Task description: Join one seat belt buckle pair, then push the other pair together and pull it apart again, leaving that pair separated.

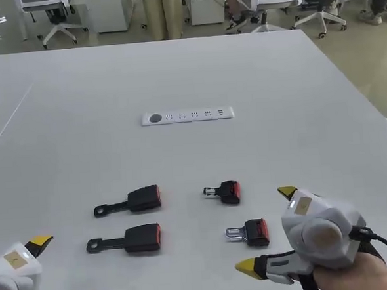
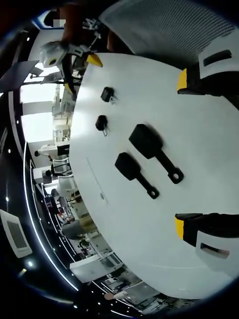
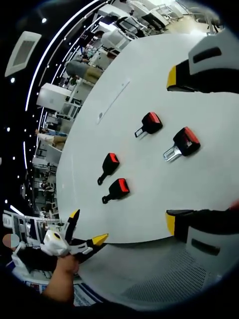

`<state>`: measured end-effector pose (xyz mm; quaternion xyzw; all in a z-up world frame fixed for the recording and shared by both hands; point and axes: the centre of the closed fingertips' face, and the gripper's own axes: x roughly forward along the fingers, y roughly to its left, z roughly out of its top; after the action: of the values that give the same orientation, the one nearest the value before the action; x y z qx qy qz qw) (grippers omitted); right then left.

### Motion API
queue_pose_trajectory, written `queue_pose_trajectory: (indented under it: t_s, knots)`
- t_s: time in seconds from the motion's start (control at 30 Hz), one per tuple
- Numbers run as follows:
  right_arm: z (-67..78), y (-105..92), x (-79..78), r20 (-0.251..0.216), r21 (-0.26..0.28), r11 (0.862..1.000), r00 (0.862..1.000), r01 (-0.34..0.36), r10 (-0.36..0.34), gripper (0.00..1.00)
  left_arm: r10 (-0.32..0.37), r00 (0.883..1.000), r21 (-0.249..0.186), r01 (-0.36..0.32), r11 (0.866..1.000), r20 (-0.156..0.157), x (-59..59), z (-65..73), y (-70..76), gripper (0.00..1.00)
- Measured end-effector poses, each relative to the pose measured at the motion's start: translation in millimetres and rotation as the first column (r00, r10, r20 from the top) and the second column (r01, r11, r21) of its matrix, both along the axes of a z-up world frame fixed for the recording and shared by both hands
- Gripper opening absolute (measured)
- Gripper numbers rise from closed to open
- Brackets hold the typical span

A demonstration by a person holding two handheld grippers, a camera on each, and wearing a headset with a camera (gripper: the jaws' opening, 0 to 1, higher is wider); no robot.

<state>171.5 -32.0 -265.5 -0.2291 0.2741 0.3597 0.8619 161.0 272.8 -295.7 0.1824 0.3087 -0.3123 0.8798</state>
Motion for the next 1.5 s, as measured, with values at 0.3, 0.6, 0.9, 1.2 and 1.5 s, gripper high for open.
queue_pose_trajectory:
  t_s: [0.3, 0.6, 0.9, 1.2, 1.5]
  knots:
    - [-7.5, -2.1, -5.7, -0.022, -0.038, 0.999, 1.000, -0.011, 0.011, 0.96, -0.012, 1.000, 0.014, 0.012, 1.000, -0.004, -3.5, -1.0, -3.9, 0.97]
    - [0.0, 2.1, -2.6, -0.024, -0.010, 1.000, 1.000, 0.007, -0.007, 0.93, -0.009, 1.000, 0.011, 0.009, 1.000, 0.003, -5.5, 3.0, -7.8, 0.98]
    - [0.7, 2.4, -4.8, -0.035, 0.014, 1.000, 0.999, 0.028, -0.027, 0.95, 0.018, 1.000, 0.006, -0.018, 1.000, 0.006, -4.7, 9.0, -5.1, 0.96]
    - [7.1, 4.9, -4.2, 0.000, 0.004, 1.000, 1.000, -0.019, 0.019, 0.90, 0.004, 1.000, 0.021, -0.004, 1.000, 0.020, -2.5, 13.8, -2.9, 0.92]
    - [5.9, 7.4, -3.3, -0.001, -0.017, 0.998, 0.998, -0.062, 0.062, 0.84, -0.037, 0.999, 0.047, 0.036, 0.998, 0.028, 6.2, 16.0, -5.0, 0.80]
